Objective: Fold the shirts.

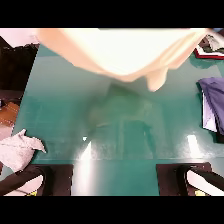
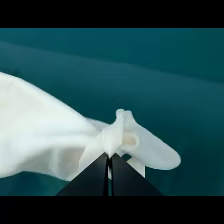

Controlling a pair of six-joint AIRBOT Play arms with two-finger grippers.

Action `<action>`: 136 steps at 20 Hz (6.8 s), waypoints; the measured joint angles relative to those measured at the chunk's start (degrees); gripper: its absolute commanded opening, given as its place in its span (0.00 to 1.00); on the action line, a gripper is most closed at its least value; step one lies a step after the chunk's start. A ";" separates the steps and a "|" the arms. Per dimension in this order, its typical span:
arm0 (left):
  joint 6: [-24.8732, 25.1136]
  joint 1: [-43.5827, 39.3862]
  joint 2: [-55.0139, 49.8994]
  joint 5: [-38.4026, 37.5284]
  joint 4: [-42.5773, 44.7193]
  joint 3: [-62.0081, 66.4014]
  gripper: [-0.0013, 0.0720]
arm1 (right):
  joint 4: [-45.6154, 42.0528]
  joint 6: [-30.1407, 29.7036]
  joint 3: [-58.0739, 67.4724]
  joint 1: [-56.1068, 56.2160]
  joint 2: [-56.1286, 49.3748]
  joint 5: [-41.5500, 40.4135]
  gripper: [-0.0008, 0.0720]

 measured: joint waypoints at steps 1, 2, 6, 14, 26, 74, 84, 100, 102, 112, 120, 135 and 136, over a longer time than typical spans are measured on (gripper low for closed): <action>0.00 -0.02 2.91 1.51 0.15 0.13 0.05 | -0.02 0.26 2.67 -0.94 1.31 0.87 0.02; 0.07 0.00 5.27 2.80 0.26 0.22 0.05 | 0.02 0.57 5.07 -1.92 2.21 1.60 0.02; 1.03 -0.02 10.03 5.81 0.98 -0.46 0.05 | 0.09 2.27 11.13 -5.73 3.15 4.11 0.02; 1.36 -0.02 -5.84 -2.43 6.38 -15.89 0.05 | 0.02 5.20 -4.00 0.96 -10.40 9.01 0.02; -3.76 2.60 -29.88 -2.43 13.09 -17.86 0.60 | 0.39 4.61 -17.73 5.77 -27.02 1.01 0.03; 1.09 9.94 -23.43 -8.44 -4.63 -16.59 0.05 | 1.90 -4.17 -49.77 5.53 -16.61 -8.22 0.59; 1.07 9.94 -23.43 -9.27 -4.50 -16.57 0.05 | 1.20 -5.49 -46.51 12.70 -22.84 -6.69 0.03; 2.47 11.96 -14.58 -2.08 -2.45 1.81 0.05 | -13.53 0.35 -12.83 -9.86 -6.25 -11.98 0.03; 2.80 11.96 -11.41 -0.17 -2.80 2.08 0.05 | -13.18 0.50 -7.08 -10.43 -5.73 -12.70 0.03; 3.08 11.96 6.51 7.45 -4.96 2.23 0.05 | -13.31 1.20 11.30 -11.08 4.26 -10.21 0.03; 2.84 11.98 -1.90 -1.55 -3.13 -14.82 0.05 | -13.49 5.68 1.20 -10.88 0.92 8.07 0.03; 0.87 14.29 -30.45 -8.35 -9.42 -25.42 0.75 | -13.14 6.12 -25.51 -5.22 -13.25 7.21 0.03; 0.96 13.79 -28.09 -8.04 -9.29 -29.00 0.75 | -13.14 6.12 -24.90 -5.27 -13.35 7.10 0.03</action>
